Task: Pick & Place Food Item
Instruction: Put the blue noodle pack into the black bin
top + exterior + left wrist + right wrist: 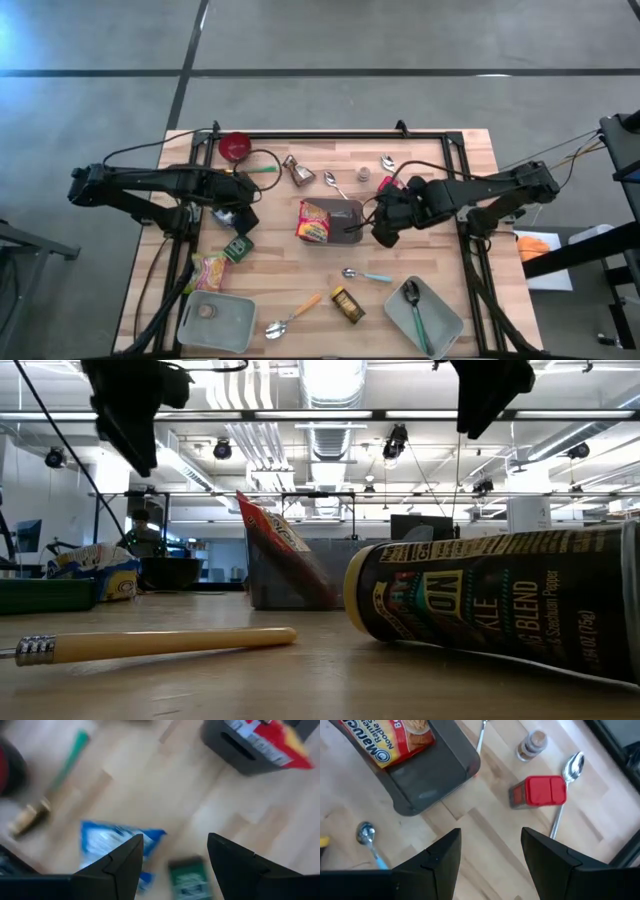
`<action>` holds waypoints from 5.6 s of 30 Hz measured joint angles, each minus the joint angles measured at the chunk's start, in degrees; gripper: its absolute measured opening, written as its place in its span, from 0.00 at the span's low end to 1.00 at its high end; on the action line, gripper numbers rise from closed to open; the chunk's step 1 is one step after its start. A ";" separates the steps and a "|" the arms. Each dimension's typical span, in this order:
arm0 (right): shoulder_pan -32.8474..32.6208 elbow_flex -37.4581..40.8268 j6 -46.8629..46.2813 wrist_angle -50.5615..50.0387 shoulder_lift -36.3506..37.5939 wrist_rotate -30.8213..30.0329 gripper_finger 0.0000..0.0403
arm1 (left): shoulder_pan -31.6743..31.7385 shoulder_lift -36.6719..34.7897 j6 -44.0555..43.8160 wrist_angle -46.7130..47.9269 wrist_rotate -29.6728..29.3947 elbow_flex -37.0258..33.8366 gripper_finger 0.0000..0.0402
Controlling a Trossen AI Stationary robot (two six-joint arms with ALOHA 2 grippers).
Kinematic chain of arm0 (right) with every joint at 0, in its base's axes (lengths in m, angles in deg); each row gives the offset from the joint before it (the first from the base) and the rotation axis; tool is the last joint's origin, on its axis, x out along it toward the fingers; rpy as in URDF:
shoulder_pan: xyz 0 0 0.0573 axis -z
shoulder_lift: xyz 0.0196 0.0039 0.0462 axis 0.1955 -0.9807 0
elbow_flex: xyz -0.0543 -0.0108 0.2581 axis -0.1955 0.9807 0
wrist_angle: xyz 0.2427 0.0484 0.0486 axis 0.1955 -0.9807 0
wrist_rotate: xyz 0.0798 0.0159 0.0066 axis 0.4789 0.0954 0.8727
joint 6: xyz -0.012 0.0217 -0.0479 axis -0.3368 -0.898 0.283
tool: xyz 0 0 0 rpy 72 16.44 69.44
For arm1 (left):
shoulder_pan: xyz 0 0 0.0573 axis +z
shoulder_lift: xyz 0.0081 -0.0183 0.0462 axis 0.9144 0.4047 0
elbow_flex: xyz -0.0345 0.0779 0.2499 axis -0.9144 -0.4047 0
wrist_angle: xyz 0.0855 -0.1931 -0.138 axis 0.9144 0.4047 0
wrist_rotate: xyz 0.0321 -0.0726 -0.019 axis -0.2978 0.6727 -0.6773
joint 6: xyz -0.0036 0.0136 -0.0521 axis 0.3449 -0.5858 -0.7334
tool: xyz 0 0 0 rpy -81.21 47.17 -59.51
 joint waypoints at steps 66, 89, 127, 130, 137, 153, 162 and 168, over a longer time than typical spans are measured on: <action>-2.43 8.21 -1.26 8.46 0.37 0.07 0.50 | 8.16 15.78 53.97 -16.02 -4.41 -18.50 0.02; -2.43 8.36 -1.29 8.80 0.37 -0.06 0.50 | 8.72 12.64 44.72 -11.27 -2.26 -3.01 0.00; -2.91 8.47 -10.47 11.08 3.02 -7.57 0.50 | 8.79 10.89 37.77 -43.25 11.18 15.34 0.00; -2.99 8.45 -10.81 11.03 3.54 -8.54 0.50 | 8.85 11.00 34.85 -47.28 12.13 11.27 0.00; -3.15 8.45 -11.78 11.14 3.69 -10.42 0.50 | 8.90 11.00 26.70 -63.11 17.07 1.59 0.00; -3.15 8.45 -12.00 11.79 3.61 -10.44 0.50 | 8.85 12.68 24.12 -69.73 19.95 -2.79 0.00; -3.15 8.45 -12.00 12.77 3.61 -10.36 0.50 | 8.68 19.48 22.75 -77.61 26.00 -2.87 0.00; -3.16 8.45 -12.00 13.02 3.60 -10.33 0.50 | 8.44 23.09 21.96 -79.58 28.67 -2.85 0.00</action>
